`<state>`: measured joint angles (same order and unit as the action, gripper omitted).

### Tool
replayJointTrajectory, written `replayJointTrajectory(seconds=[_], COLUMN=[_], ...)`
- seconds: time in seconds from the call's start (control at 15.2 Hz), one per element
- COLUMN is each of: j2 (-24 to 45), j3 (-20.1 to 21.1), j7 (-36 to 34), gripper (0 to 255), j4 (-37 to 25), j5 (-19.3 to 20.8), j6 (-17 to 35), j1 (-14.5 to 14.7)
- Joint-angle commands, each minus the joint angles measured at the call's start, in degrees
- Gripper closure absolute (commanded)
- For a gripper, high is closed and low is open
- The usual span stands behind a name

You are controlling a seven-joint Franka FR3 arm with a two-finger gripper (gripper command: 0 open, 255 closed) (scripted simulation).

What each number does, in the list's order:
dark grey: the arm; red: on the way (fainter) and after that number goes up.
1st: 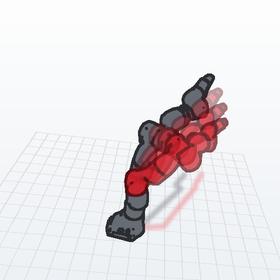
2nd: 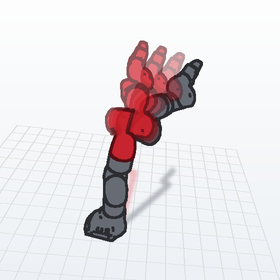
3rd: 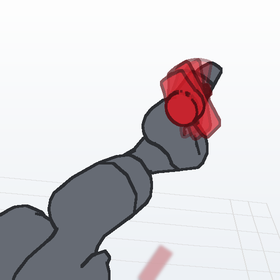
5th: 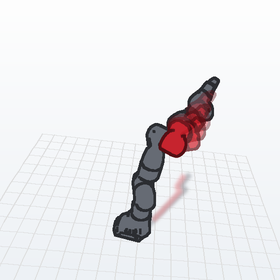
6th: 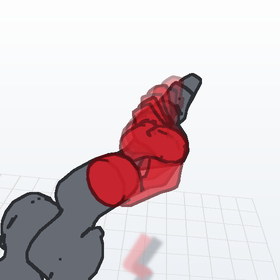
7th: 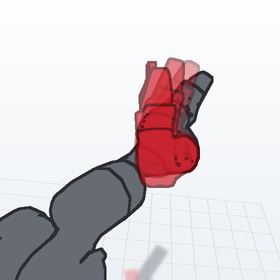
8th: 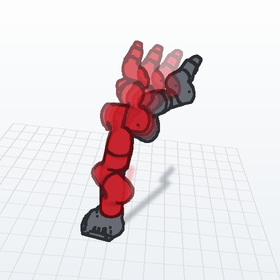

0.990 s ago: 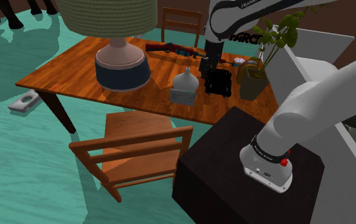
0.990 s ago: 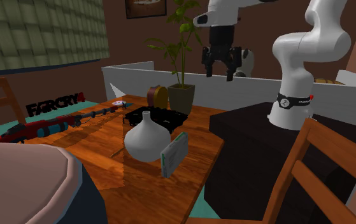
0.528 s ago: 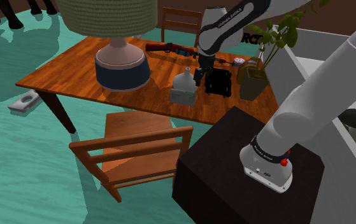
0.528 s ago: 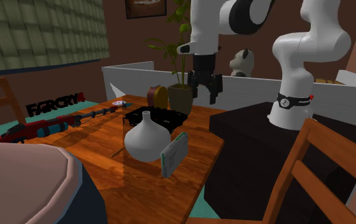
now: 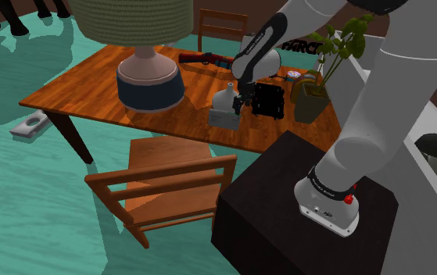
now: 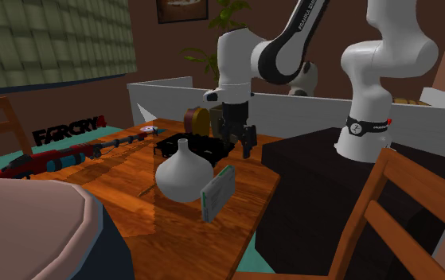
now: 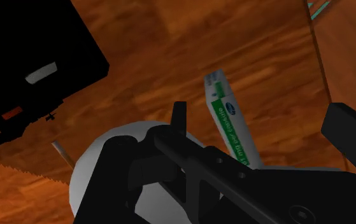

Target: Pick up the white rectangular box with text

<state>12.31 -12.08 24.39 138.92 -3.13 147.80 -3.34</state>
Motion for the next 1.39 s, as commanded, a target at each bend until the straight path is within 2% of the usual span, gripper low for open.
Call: replayJointTrajectory(seconds=[0.0, 0.59, 0.66, 1.32], j2=[4.9, 10.9, 10.8, 10.0], j3=[0.6, 2.2, 2.2, 2.0], j7=[2.1, 3.6, 3.6, 3.4], gripper=[0, 0, 255, 255], j4=[-2.6, -3.5, -3.4, -3.4], j5=[-1.8, -4.0, -4.0, -3.7], j6=[2.1, 7.1, 7.2, 6.5], j1=[-1.0, -2.2, -2.1, -2.0])
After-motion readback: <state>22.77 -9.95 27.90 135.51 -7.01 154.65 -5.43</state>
